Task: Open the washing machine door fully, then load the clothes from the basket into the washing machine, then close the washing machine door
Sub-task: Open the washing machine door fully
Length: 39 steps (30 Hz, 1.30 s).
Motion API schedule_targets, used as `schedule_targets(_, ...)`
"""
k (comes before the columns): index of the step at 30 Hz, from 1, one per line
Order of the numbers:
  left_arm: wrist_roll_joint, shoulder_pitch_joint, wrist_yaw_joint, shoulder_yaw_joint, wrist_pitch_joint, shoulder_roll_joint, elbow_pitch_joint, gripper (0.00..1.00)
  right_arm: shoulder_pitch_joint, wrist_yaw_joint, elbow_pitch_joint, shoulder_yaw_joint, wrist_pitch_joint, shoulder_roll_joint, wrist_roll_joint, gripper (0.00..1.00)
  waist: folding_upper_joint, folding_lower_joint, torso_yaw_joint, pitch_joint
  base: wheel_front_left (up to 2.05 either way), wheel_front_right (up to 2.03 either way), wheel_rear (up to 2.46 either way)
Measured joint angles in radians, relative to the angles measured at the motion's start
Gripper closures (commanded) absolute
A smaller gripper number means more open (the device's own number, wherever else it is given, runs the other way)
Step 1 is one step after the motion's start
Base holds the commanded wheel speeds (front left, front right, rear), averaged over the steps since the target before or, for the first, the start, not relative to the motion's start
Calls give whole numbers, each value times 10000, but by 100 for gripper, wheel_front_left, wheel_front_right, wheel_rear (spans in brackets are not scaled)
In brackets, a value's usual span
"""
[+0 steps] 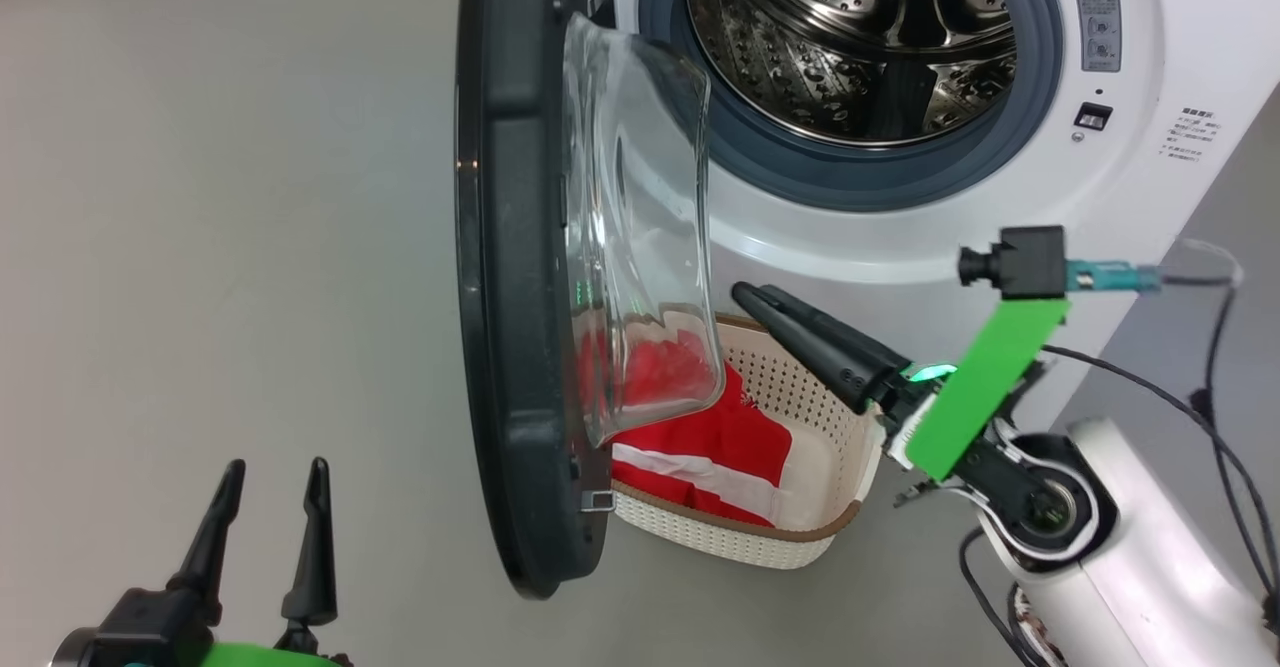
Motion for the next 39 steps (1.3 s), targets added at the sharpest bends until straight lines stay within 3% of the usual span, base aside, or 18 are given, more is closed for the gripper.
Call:
schedule_targets(11,-2,40,0,-2,0,2,-109,0,1223,0,-675,405,-3509,-951,-1455,0,0,0,-151,-242,0,0,0)
schedule_targets(20,-6,49,0,-19,0,2,-151,0,1722,0,-71,1152,-6220,-1547,-3254,0,0,0,-308,-388,0,0,0)
schedule_targets(26,-17,82,0,-21,0,2,-211,0,1950,0,410,1310,-6638,-1697,-4778,0,0,0,-388,-452,0,0,0)
schedule_targets(32,-48,89,0,-33,0,0,-247,0,2698,0,913,311,-6640,-1208,-5708,0,0,0,-401,-464,0,0,0)
schedule_targets(39,-77,127,0,-31,0,-2,-272,0,3196,0,1221,-38,-6640,-899,-7181,0,0,0,-394,-467,0,0,0)
